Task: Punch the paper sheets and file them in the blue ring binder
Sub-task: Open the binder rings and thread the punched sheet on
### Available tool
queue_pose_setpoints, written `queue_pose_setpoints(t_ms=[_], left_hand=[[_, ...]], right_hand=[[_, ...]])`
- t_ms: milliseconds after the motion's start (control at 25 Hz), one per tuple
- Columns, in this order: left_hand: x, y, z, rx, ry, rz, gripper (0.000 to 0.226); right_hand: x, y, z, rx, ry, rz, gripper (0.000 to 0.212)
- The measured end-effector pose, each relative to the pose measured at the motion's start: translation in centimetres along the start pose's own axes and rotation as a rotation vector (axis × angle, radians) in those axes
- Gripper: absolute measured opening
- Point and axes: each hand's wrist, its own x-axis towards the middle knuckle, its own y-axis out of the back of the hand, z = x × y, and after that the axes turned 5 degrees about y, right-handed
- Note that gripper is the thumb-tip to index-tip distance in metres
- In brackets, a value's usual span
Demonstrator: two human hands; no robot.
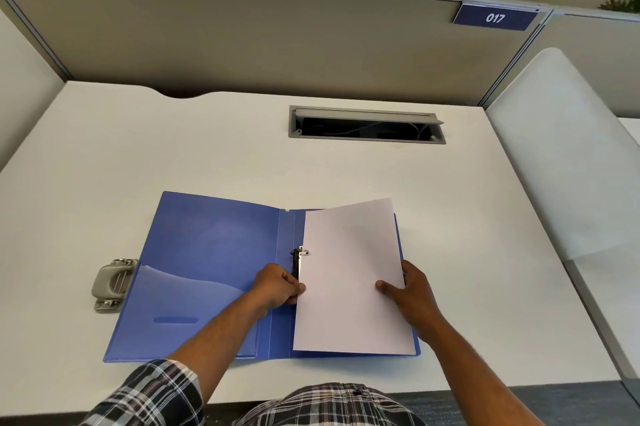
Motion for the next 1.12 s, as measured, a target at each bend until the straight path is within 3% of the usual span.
queue_pose_setpoints(t_ms=[680, 1120], left_hand=[[-1.0, -0.3, -0.2, 0.003, 0.009, -0.141, 0.028], [-1.4, -0.5, -0.7, -0.076, 0.011, -0.139, 0.026]], right_hand=[[-0.3, -0.5, 1.2, -0.014, 0.008, -0.005, 0.042], [-1.4, 0.8, 1.4, 0.035, 0.136, -0.05, 0.044]])
